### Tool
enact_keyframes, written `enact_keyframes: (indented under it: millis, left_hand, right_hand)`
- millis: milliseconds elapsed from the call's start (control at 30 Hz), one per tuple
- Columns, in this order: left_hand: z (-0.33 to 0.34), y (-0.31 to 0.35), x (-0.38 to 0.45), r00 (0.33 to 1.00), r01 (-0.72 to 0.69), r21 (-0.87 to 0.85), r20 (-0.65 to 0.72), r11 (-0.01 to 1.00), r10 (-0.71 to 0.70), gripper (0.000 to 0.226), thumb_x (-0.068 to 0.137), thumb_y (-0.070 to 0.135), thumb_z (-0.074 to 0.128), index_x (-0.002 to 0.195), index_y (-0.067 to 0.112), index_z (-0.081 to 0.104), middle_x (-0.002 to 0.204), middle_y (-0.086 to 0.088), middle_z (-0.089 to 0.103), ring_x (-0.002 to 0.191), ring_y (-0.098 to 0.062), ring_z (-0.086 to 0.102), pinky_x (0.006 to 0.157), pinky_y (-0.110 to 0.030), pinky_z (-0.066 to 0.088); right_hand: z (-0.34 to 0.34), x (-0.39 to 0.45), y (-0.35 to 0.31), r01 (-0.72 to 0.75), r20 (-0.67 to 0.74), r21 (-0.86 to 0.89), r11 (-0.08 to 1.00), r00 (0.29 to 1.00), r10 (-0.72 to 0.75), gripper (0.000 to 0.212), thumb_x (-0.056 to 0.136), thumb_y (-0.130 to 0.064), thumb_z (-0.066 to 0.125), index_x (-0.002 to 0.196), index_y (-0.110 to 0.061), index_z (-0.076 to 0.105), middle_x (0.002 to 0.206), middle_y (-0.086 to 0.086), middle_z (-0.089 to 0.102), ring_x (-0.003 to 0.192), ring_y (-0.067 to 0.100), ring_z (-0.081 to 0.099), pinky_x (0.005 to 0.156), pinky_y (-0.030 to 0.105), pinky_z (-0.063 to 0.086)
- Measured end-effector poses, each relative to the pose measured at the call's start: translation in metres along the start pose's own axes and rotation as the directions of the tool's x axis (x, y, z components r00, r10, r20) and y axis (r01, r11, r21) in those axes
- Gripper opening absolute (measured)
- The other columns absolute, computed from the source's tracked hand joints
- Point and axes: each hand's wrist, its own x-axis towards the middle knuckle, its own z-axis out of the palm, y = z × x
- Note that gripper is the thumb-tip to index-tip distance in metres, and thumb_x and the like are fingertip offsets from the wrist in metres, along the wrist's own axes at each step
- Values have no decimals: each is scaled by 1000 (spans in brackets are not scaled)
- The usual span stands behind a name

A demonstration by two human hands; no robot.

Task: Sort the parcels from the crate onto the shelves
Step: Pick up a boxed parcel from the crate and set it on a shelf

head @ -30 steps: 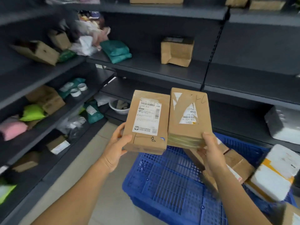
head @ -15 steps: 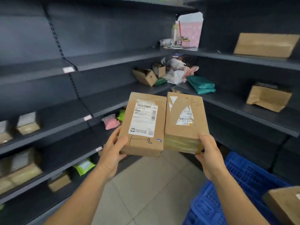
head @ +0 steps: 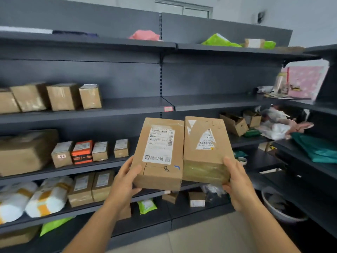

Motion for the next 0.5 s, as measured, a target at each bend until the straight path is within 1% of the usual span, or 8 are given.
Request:
enact_keyframes:
  millis: [100, 167, 233, 267, 333, 367, 433, 500]
  left_hand:
    - [-18, 7, 14, 997, 17, -25, -71, 1000, -19, 37, 93, 37, 54, 129, 42, 50, 122, 1, 61, 114, -23, 55, 89, -47, 49]
    - [-26, 15, 24, 994, 5, -33, -111, 999, -9, 35, 93, 36, 54, 128, 39, 52, 120, 2, 62, 112, -22, 55, 83, -42, 51]
    - [-35, 24, 36, 986, -11, -48, -164, 999, 3, 33, 93, 36, 55, 126, 39, 53, 119, 3, 61, 111, -21, 55, 77, -39, 51]
    - [-39, 29, 43, 981, -20, -60, -191, 998, 8, 30, 94, 34, 55, 124, 39, 54, 118, 3, 60, 110, -21, 55, 76, -39, 51]
    - [-46, 39, 57, 968, -35, -87, -250, 996, 12, 23, 94, 32, 53, 116, 39, 57, 114, 4, 58, 108, -22, 53, 74, -39, 51]
    - [-50, 44, 65, 959, -39, -100, -282, 994, 9, 22, 94, 32, 53, 115, 39, 57, 113, 5, 56, 107, -23, 52, 75, -40, 50]
    - [-59, 52, 82, 939, -54, -100, -343, 994, 16, 26, 94, 35, 53, 120, 39, 55, 116, 4, 55, 109, -25, 51, 82, -45, 50]
    - [-67, 59, 101, 916, -72, -72, -399, 995, 37, 28, 92, 38, 53, 121, 39, 56, 121, 2, 55, 112, -27, 51, 80, -45, 49]
  right_hand:
    - [33, 24, -1, -6, 56, -33, 999, 998, 8, 21, 94, -46, 50, 111, -34, 51, 104, -7, 62, 92, 11, 58, 75, 33, 44]
    - [55, 42, -1, -14, 87, -57, 998, 996, 19, 19, 94, -47, 49, 109, -36, 51, 104, -8, 61, 91, 11, 57, 78, 34, 41]
    - [79, 63, -2, -17, 120, -72, 997, 992, 26, 17, 94, -48, 49, 107, -37, 51, 106, -5, 62, 95, 16, 59, 73, 35, 46]
    - [91, 73, -5, -17, 140, -90, 996, 990, 30, 16, 92, -50, 49, 104, -39, 52, 108, -4, 62, 98, 21, 60, 74, 40, 51]
    - [118, 96, -10, -21, 184, -114, 993, 982, 42, 13, 91, -53, 49, 97, -42, 52, 110, -2, 62, 101, 28, 60, 87, 51, 52]
    - [131, 108, -13, -19, 204, -108, 994, 978, 40, 13, 91, -52, 49, 96, -41, 52, 109, -3, 62, 100, 25, 60, 90, 49, 50]
    - [159, 132, -22, -15, 234, -98, 995, 971, 37, 18, 91, -51, 49, 102, -38, 52, 107, -5, 59, 98, 19, 57, 88, 42, 46]
    - [186, 157, -30, -27, 281, -114, 993, 958, 59, 30, 90, -53, 49, 113, -35, 51, 110, -6, 59, 103, 19, 55, 88, 42, 43]
